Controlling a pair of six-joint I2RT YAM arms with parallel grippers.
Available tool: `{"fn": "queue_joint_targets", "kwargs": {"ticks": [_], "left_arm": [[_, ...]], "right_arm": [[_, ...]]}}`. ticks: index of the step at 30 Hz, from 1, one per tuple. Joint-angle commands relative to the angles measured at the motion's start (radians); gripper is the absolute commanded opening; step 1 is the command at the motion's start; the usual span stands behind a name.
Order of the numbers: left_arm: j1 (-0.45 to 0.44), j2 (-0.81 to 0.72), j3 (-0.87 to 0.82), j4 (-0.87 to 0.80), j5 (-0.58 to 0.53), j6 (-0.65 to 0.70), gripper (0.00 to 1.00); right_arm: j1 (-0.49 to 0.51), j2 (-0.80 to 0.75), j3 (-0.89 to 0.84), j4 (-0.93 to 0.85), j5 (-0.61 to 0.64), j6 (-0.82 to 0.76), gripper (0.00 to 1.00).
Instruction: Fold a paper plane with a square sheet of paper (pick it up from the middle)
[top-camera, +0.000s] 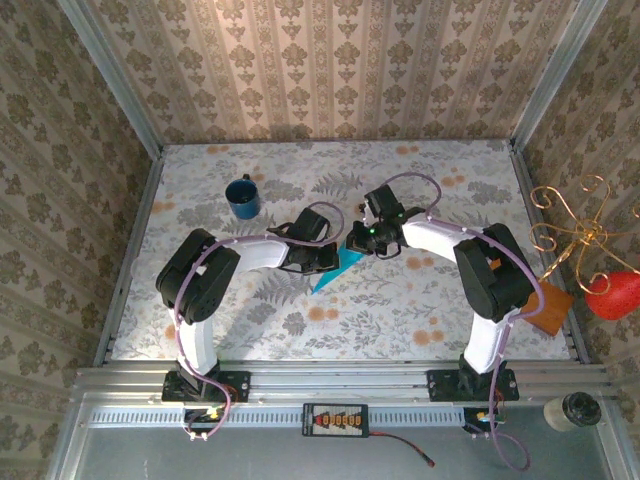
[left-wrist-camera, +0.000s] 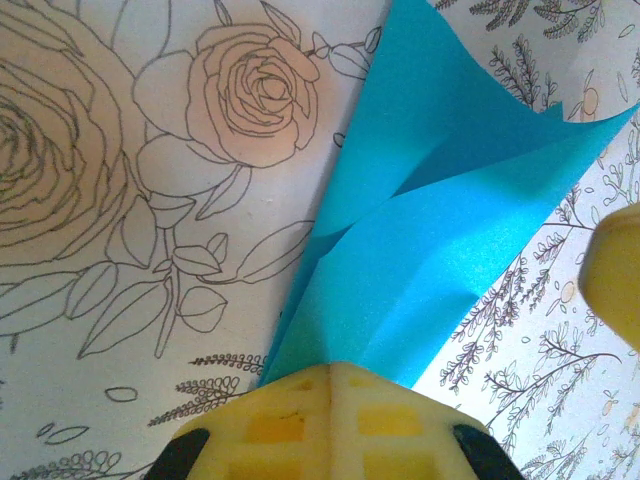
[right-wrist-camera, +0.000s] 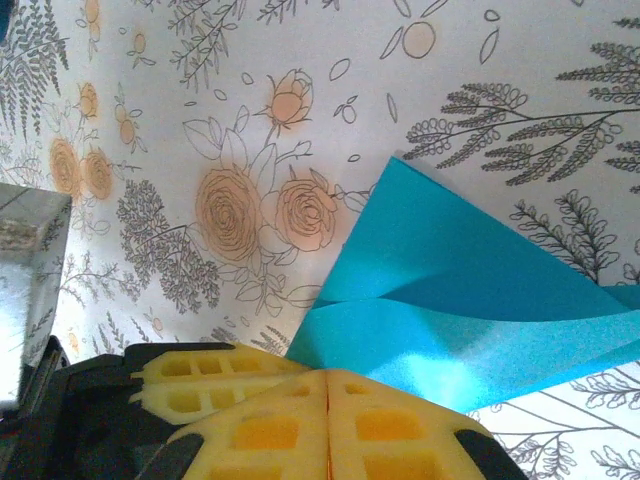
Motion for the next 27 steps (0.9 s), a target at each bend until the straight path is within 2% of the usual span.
{"fn": "queue_joint_targets", "kwargs": {"ticks": [1, 11, 17, 27], "left_arm": [[-0.008, 0.055, -0.002, -0.095, -0.028, 0.027, 0.00], [-0.008, 0.058, 0.001, -0.108, -0.033, 0.036, 0.00], [-0.009, 0.057, -0.002, -0.137, -0.045, 0.066, 0.00], [-0.008, 0.053, -0.057, -0.144, -0.040, 0.088, 0.00]], "right_arm": [[-0.003, 0.010, -0.030, 0.002, -0.020, -0.012, 0.08], [-0.003, 0.051, -0.060, 0.044, -0.034, 0.015, 0.06], [-0.016, 0.064, -0.068, 0.068, 0.047, 0.036, 0.06], [-0.104, 0.081, -0.152, 0.185, 0.051, 0.048, 0.07]]}}
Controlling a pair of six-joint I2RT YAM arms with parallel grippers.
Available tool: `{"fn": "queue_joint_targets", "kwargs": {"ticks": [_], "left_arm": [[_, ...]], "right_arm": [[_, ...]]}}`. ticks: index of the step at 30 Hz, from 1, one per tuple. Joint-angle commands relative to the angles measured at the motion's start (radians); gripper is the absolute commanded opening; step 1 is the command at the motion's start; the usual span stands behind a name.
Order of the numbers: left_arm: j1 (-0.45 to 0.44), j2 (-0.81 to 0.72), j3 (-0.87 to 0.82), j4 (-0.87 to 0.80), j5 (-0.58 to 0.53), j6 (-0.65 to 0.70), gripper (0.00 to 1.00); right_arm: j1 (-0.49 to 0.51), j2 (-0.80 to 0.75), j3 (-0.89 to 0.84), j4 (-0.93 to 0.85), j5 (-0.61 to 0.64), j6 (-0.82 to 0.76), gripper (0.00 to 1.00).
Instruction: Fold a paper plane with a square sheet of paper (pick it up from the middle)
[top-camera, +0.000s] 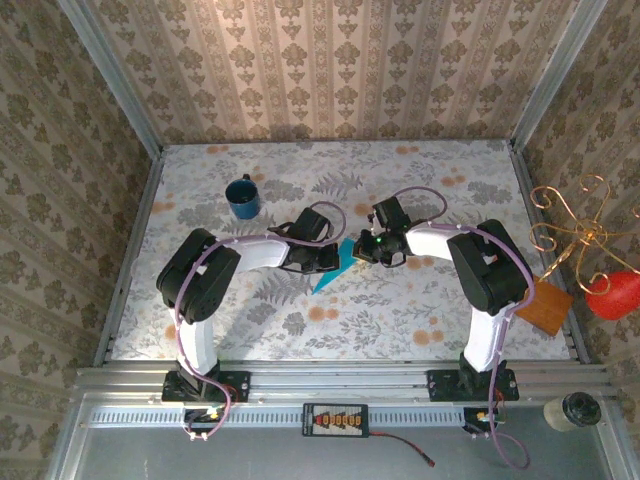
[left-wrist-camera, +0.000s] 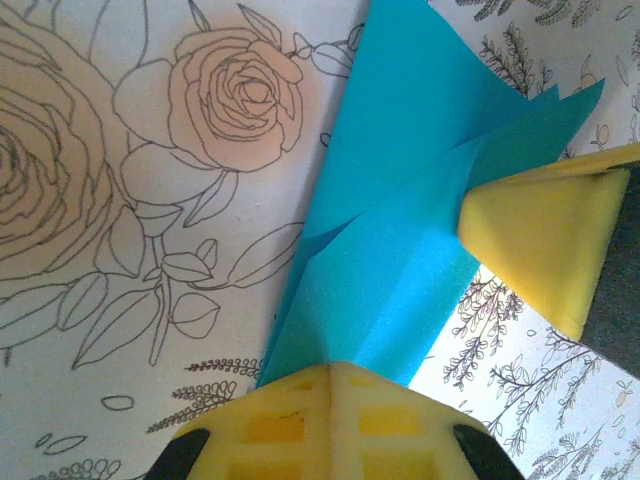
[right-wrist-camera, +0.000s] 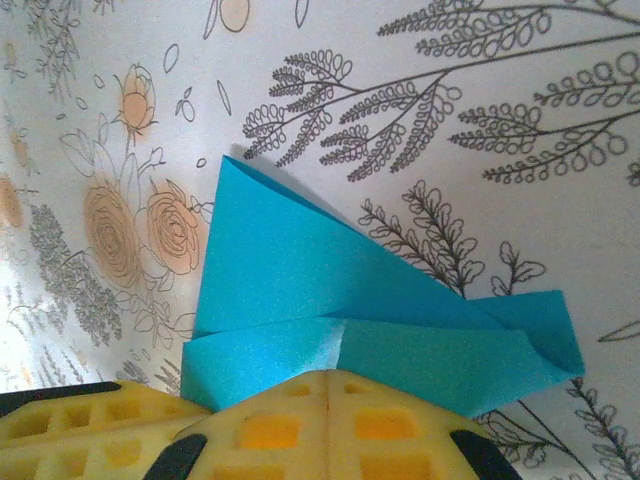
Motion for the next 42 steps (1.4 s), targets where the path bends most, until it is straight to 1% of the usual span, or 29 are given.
{"fn": "queue_joint_targets", "kwargs": {"ticks": [1, 7, 14, 20, 22, 27, 30, 36, 42], "left_arm": [[-0.008, 0.047, -0.068, -0.134, -0.037, 0.036, 0.00], [-0.004, 0.035, -0.106, -0.114, -0.033, 0.032, 0.00], [-0.003, 0.037, -0.097, -0.112, -0.029, 0.029, 0.00], [-0.004, 0.040, -0.078, -0.112, -0.026, 0.027, 0.00], [-0.004, 0.040, -0.072, -0.106, -0.018, 0.026, 0.00], [-0.004, 0.032, -0.074, -0.091, -0.017, 0.023, 0.00], [-0.004, 0.029, -0.070, -0.090, -0.016, 0.023, 0.00], [-0.003, 0.020, -0.060, -0.081, -0.007, 0.017, 0.00], [-0.003, 0.008, -0.040, -0.061, 0.017, 0.011, 0.00]], "right_arm": [[-0.057, 0.032, -0.026, 0.023, 0.071, -0.009, 0.07], [-0.108, 0.047, -0.008, 0.036, 0.076, -0.046, 0.07], [-0.157, 0.064, 0.017, 0.027, 0.073, -0.064, 0.07], [-0.169, 0.009, 0.050, -0.025, 0.083, -0.095, 0.07], [-0.167, -0.025, 0.044, -0.029, 0.072, -0.085, 0.08], [-0.105, -0.134, -0.023, 0.021, 0.079, -0.026, 0.08], [-0.065, -0.159, -0.049, 0.044, 0.079, 0.001, 0.08], [0.008, -0.089, -0.037, 0.057, 0.004, 0.021, 0.08], [0.018, -0.017, -0.029, 0.062, -0.027, 0.030, 0.08]]}}
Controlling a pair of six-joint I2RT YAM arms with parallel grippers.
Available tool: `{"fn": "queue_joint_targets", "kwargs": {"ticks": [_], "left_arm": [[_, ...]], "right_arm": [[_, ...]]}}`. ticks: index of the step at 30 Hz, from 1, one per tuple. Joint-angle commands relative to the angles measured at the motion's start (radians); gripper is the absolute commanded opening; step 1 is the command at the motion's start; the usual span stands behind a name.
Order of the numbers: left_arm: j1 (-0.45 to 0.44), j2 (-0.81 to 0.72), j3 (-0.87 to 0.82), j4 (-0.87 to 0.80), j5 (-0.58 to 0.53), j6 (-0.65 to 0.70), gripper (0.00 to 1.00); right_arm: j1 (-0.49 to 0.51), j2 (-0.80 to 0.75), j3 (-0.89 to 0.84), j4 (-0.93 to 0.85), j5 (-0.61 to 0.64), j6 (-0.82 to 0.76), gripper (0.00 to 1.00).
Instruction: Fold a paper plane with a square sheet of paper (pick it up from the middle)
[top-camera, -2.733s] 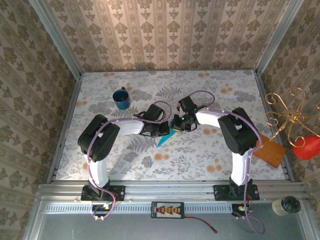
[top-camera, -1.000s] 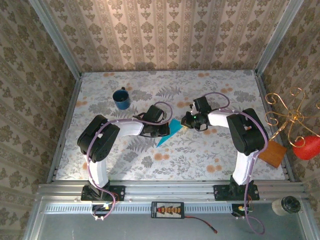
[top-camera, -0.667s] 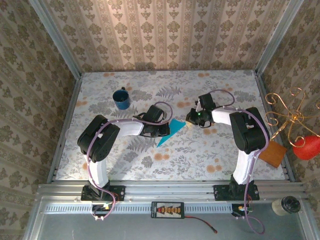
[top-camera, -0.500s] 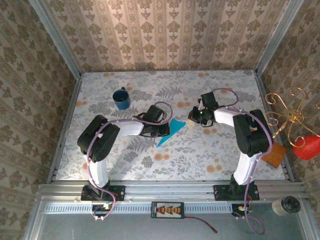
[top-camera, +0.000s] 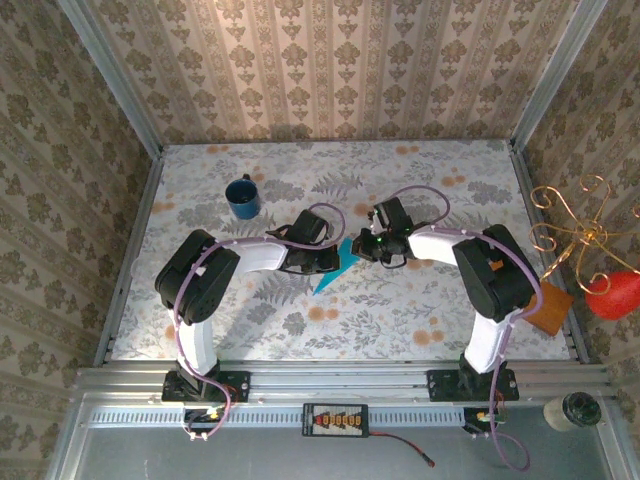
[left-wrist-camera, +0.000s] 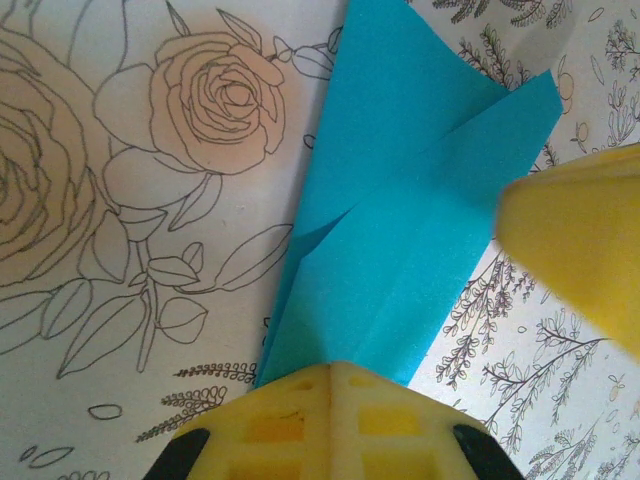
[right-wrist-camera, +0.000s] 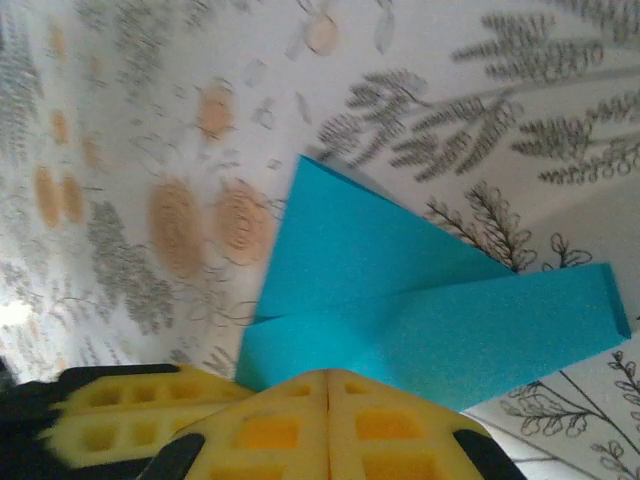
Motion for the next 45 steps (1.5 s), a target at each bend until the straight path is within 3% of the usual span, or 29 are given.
{"fn": "queue_joint_targets", "kwargs": {"ticks": [1, 11, 21, 45], "left_arm": [[-0.004, 0.018, -0.001, -0.122, 0.008, 0.002, 0.00], [-0.007, -0.067, -0.003, 0.056, 0.095, 0.038, 0.00], [-0.015, 0.011, 0.060, 0.034, 0.127, 0.073, 0.00], [-0.007, 0.055, -0.017, 0.009, 0.098, 0.057, 0.00]], "right_arm": [[-0.001, 0.041, 0.008, 0.002, -0.030, 0.012, 0.08], [-0.001, 0.102, 0.005, -0.051, -0.011, -0.031, 0.07], [-0.002, 0.117, 0.011, -0.065, -0.009, -0.030, 0.06], [-0.014, 0.144, 0.032, -0.114, 0.024, -0.024, 0.05]]}}
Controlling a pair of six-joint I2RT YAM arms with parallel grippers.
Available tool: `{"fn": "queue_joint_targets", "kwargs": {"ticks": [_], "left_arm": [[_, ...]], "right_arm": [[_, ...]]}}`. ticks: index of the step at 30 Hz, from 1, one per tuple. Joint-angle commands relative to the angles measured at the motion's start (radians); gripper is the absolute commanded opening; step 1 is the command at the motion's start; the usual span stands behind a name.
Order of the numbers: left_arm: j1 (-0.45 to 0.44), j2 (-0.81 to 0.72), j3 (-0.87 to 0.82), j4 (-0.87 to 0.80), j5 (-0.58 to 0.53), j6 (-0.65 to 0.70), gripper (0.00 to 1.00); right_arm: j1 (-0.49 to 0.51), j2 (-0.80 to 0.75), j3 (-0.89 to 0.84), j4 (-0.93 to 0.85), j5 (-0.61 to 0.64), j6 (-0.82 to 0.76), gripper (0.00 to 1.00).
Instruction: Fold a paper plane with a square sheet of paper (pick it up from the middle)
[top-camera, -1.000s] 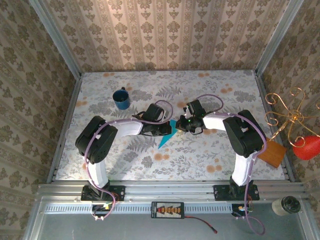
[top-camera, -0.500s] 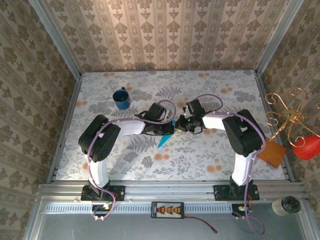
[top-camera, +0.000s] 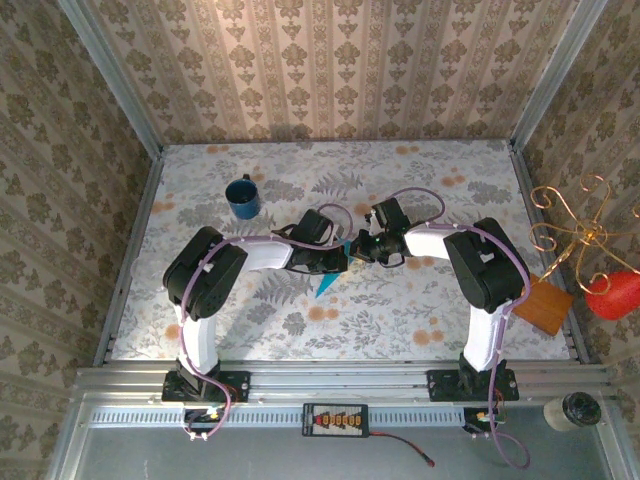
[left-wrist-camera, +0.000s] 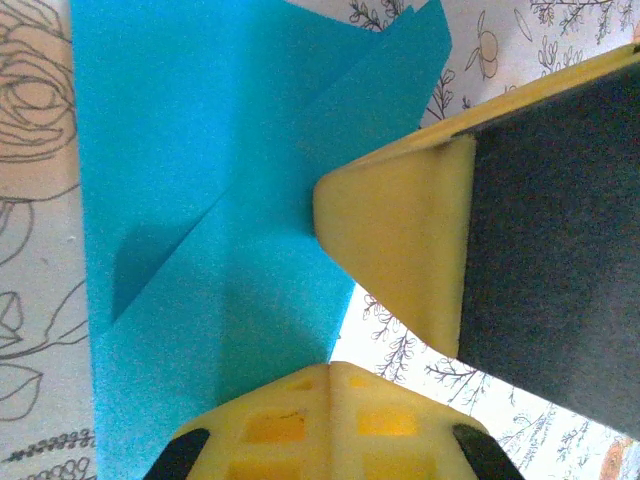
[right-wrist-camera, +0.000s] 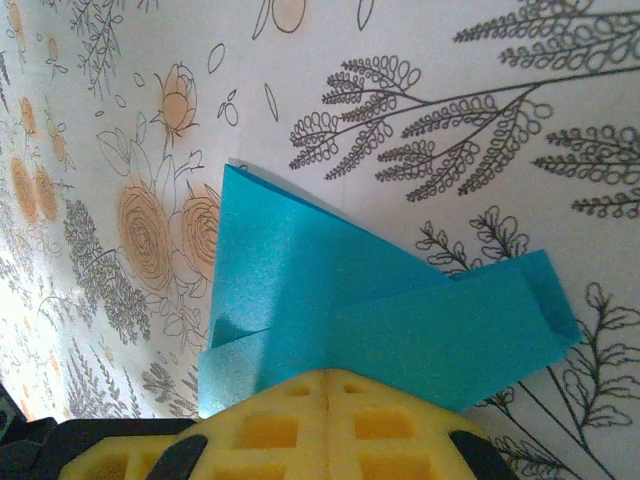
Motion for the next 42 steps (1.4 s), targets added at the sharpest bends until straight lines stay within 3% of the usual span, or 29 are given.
{"fn": "queue_joint_targets", "kwargs": {"ticks": [1, 6, 12, 22, 28, 31, 34, 42], "left_arm": [[0.006, -0.004, -0.063, -0.041, -0.009, 0.004, 0.00], [0.010, -0.065, -0.211, 0.018, 0.026, -0.042, 0.00], [0.008, -0.188, -0.356, 0.038, 0.046, -0.081, 0.10], [0.019, -0.424, -0.448, -0.104, 0.002, -0.050, 0.27], [0.114, -0.583, -0.426, -0.239, -0.009, 0.014, 0.38], [0.188, -0.675, -0.400, -0.324, -0.048, 0.039, 0.51], [0.273, -0.738, -0.376, -0.390, -0.077, 0.062, 0.63], [0.491, -0.794, -0.342, -0.435, -0.090, 0.133, 0.86]], "right_arm": [[-0.008, 0.071, -0.003, -0.131, 0.083, -0.014, 0.05], [-0.014, 0.085, 0.015, -0.169, 0.099, -0.058, 0.05], [-0.022, 0.095, 0.025, -0.188, 0.104, -0.085, 0.05], [-0.020, 0.066, 0.068, -0.223, 0.061, -0.122, 0.06], [0.003, -0.034, 0.137, -0.287, 0.010, -0.141, 0.13], [0.028, -0.110, 0.166, -0.332, 0.024, -0.126, 0.23], [0.068, -0.179, 0.186, -0.406, 0.119, -0.094, 0.39], [0.224, -0.239, 0.218, -0.604, 0.504, 0.087, 0.60]]}}
